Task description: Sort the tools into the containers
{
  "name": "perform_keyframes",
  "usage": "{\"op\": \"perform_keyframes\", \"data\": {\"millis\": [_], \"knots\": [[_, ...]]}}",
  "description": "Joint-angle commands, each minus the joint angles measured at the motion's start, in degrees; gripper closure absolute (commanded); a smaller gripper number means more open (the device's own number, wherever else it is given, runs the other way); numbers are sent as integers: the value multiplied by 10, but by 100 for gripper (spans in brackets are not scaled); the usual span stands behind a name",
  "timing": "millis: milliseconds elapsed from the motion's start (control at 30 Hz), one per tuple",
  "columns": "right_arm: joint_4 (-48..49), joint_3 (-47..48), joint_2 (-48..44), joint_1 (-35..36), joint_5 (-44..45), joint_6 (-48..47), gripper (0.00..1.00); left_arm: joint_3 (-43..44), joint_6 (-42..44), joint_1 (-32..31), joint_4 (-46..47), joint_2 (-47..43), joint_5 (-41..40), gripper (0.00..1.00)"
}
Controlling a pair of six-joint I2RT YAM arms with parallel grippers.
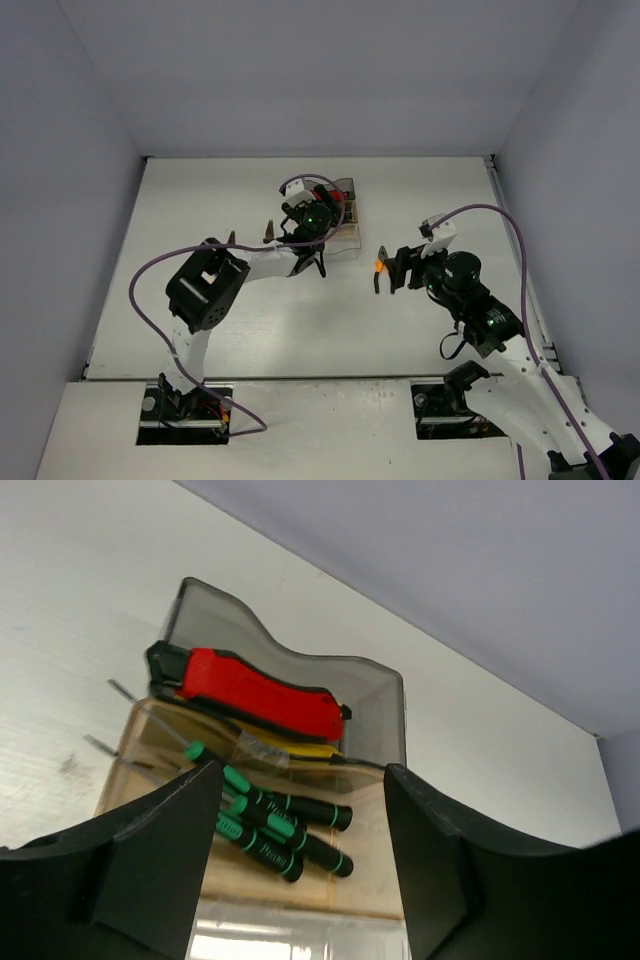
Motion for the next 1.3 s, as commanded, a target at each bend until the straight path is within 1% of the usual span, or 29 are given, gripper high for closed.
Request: {"op": "perform_keyframes", "data": {"millis": [0, 33, 67, 167, 200, 267, 367, 400, 433, 500, 533, 600, 667, 833, 900, 1000, 1067, 1133, 1267], "knots": [[36, 10, 9, 5, 32, 45, 14, -29, 68, -7, -8, -175, 1, 34], [34, 15, 13, 5, 32, 55, 2, -32, 85, -7, -57, -211, -3, 33], [27, 19, 22, 5, 41, 60, 0, -31, 104, -6, -114, -232, -4, 33], [-1, 38, 52, 5, 76, 86, 0, -13, 151, -2, -247, -309, -6, 33], [-4, 41, 59, 4, 81, 93, 0, -2, 160, 0, -333, -323, -7, 33], [-4, 44, 77, 2, 86, 116, 0, 27, 173, 8, -423, -351, 0, 33], [-4, 42, 98, 1, 102, 140, 0, 54, 213, 25, -555, -379, 45, 32], [-4, 41, 106, -1, 118, 148, 1, 64, 222, 37, -596, -388, 63, 32], [-4, 41, 119, -5, 135, 156, 5, 74, 232, 56, -638, -396, 86, 32], [-4, 45, 148, -18, 147, 173, 17, 81, 247, 91, -689, -413, 146, 32], [-4, 50, 164, -24, 149, 179, 20, 81, 256, 106, -709, -421, 177, 32], [-4, 68, 201, -39, 138, 183, 24, 73, 271, 132, -735, -437, 221, 32], [-9, 84, 255, -53, 121, 182, 27, 60, 288, 155, -748, -459, 238, 32], [-20, 133, 357, -61, 97, 179, 30, 21, 337, 178, -767, -490, 238, 32], [-20, 154, 409, -61, 92, 175, 33, -1, 336, 183, -766, -500, 234, 32], [-22, 181, 462, -61, 77, 170, 40, -34, 322, 194, -753, -516, 243, 32], [-22, 195, 499, -60, 81, 168, 42, -59, 324, 212, -743, -518, 256, 32], [-22, 207, 528, -59, 88, 167, 45, -71, 325, 228, -742, -519, 266, 32], [-21, 233, 578, -59, 96, 163, 50, -80, 324, 232, -742, -523, 277, 32]]}}
